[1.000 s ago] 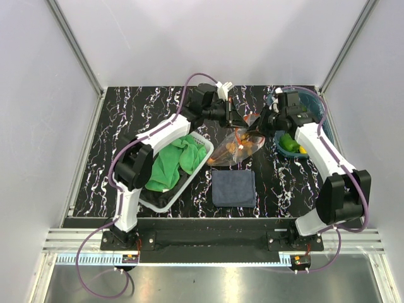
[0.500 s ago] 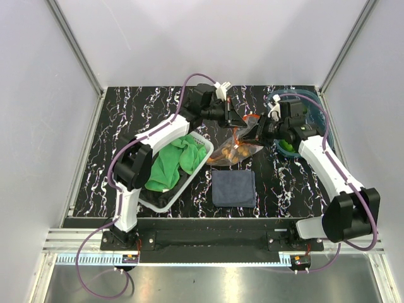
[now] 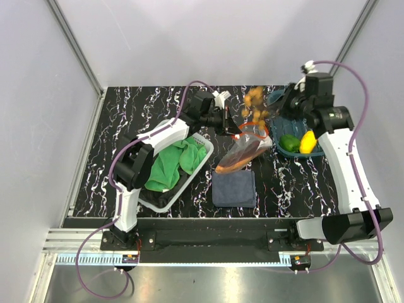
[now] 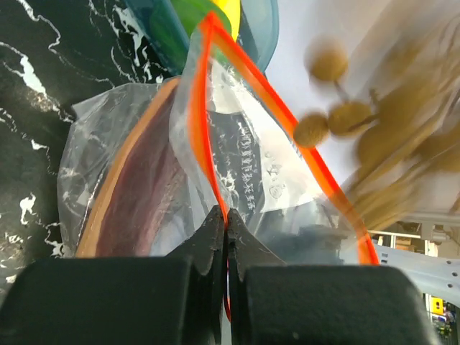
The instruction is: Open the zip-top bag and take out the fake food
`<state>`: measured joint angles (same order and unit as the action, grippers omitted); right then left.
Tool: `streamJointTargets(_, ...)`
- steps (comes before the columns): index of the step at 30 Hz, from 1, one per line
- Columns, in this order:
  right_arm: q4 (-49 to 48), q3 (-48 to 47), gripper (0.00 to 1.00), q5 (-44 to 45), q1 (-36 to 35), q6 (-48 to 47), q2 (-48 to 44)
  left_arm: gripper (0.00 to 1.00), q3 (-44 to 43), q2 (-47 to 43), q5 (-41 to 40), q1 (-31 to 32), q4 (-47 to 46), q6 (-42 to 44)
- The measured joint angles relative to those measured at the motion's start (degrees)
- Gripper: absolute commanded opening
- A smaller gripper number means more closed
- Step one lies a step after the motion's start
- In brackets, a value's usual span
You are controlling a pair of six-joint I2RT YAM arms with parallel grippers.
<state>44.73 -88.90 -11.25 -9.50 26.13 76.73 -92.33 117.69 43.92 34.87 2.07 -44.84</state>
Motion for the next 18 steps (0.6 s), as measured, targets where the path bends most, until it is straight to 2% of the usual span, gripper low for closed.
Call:
streamJointTargets(8,2.25,-8.50,0.06,7.41,6.12,-1.77,3.19,0.00,-1.51,0.00,0.11,0.00,2.62,2.03)
streamJointTargets(18,7.28,-9.55,0.12,12.79,13.66,-1.44,11.37,0.00,-4.55,-0.02,0.37,0.00,3.21,3.06)
